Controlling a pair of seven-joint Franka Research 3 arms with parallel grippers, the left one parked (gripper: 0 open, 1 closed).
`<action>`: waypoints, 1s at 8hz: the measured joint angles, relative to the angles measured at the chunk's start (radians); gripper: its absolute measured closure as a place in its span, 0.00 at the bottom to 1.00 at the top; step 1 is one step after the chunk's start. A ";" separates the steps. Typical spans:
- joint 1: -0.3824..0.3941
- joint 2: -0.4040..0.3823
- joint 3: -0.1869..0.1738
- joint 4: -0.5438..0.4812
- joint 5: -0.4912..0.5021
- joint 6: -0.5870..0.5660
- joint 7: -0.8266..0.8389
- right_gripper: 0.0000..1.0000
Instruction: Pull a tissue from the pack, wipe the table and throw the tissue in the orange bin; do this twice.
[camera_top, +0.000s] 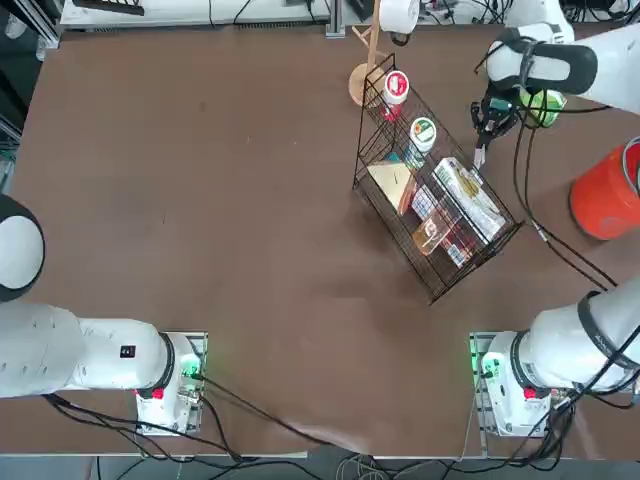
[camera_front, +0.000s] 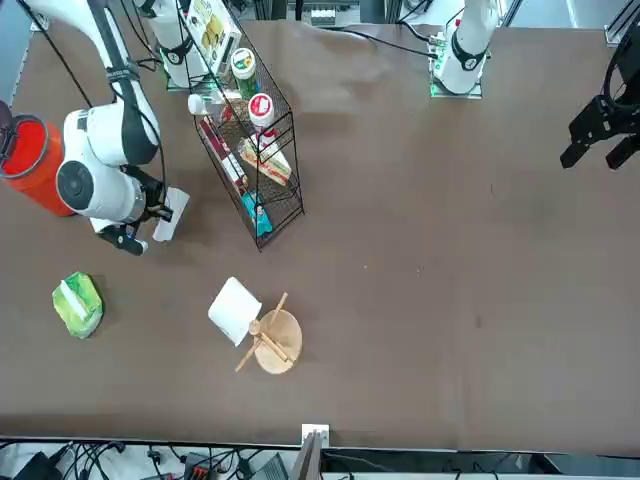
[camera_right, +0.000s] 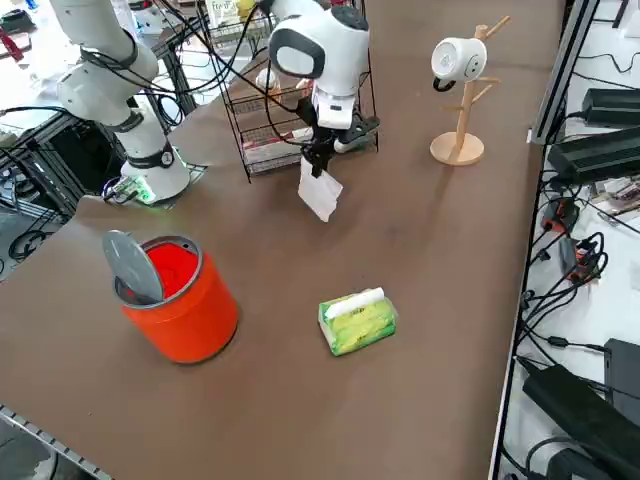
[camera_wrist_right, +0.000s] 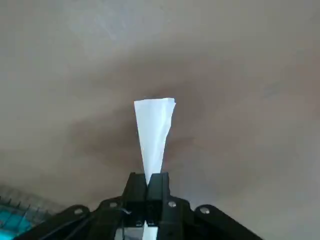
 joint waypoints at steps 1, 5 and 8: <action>0.001 0.001 0.000 -0.033 0.000 0.043 0.018 0.99; 0.000 0.006 -0.002 -0.133 0.000 0.158 0.066 0.99; 0.004 0.019 -0.002 -0.166 0.000 0.178 0.079 0.99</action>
